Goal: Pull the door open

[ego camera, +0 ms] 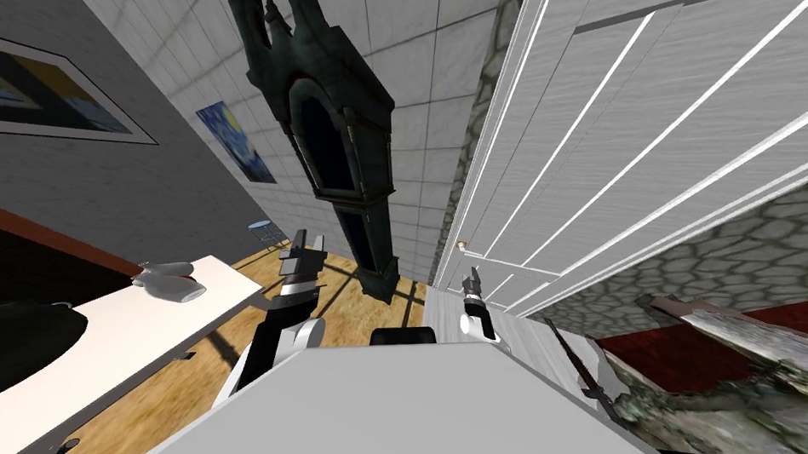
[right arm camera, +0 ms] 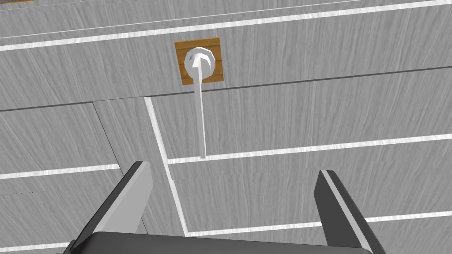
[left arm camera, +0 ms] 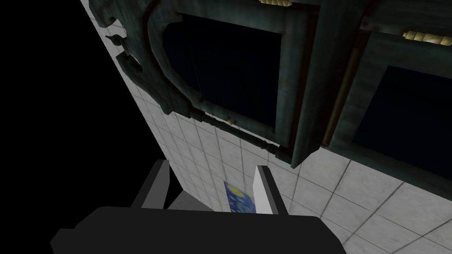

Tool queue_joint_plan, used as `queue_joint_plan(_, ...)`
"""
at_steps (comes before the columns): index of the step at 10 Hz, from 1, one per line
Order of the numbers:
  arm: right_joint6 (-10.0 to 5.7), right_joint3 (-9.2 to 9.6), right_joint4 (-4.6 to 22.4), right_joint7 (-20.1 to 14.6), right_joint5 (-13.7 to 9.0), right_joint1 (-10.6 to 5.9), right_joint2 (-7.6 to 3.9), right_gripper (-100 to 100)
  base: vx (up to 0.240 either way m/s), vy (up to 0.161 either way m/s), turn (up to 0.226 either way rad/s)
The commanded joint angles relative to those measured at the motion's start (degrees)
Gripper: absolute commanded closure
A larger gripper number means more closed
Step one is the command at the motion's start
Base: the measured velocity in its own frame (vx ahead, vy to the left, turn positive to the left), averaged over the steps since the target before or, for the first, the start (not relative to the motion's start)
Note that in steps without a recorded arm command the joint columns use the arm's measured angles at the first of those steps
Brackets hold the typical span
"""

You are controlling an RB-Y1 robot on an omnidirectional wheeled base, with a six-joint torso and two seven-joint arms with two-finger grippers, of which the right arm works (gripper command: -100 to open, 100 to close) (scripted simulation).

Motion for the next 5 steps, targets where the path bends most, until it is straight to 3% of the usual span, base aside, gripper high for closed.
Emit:
queue_joint_plan(1,-0.59,-0.04,2.3,-0.2,-1.1,-0.45,-0.58,-100,0.032,-0.099,0.219)
queue_joint_plan(5,-1.66,-0.20,7.3,-0.1,-3.2,-2.03,-1.42,-100,0.032,-0.079,0.142)
